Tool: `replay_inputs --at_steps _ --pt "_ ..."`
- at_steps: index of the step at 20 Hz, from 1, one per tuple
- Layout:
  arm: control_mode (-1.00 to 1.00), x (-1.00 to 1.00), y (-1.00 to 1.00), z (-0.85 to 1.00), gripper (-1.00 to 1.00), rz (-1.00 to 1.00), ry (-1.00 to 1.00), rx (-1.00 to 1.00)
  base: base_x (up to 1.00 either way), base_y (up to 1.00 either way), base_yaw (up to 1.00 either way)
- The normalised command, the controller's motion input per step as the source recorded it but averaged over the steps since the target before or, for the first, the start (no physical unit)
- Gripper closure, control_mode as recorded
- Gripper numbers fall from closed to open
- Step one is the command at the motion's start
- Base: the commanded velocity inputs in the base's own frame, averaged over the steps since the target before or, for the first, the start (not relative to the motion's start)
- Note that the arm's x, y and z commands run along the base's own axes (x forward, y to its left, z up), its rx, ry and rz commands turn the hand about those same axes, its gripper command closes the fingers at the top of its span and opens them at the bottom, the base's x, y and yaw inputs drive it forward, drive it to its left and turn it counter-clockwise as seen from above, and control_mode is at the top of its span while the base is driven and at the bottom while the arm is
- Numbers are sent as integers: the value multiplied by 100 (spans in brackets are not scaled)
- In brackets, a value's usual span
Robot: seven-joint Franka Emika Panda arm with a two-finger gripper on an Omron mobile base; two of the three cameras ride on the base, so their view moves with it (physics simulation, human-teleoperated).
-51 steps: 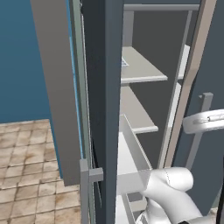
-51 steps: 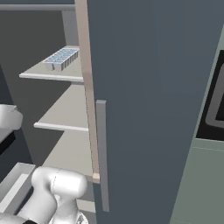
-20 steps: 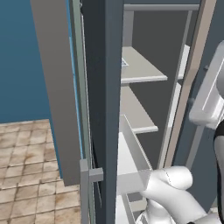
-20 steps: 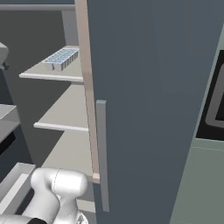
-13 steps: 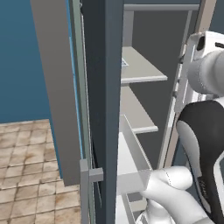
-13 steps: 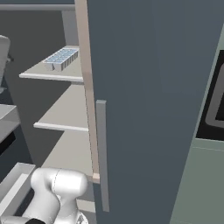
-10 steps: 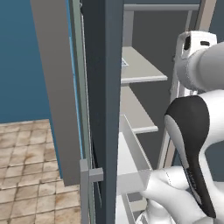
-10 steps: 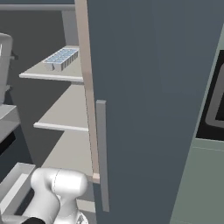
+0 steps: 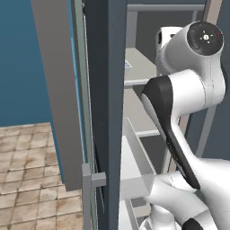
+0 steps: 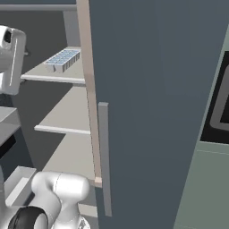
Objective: Open the freezer door, pick up the ice cube tray from the freezer, and place it on the dining counter.
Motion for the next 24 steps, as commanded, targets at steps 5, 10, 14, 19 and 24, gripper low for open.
replay_inputs --at_steps 5,10,14,19,24 --pt "-100 64 0 -25 -100 1 -3 0 0 0 0" --pt "-100 60 1 -17 -100 0 5 0 0 0 0" --pt "-100 59 10 -7 -100 0 13 0 0 0 0" --pt "-100 52 24 -4 -100 0 9 0 0 0 0" --pt "-100 32 23 -4 -100 0 0 -2 0 0 0"
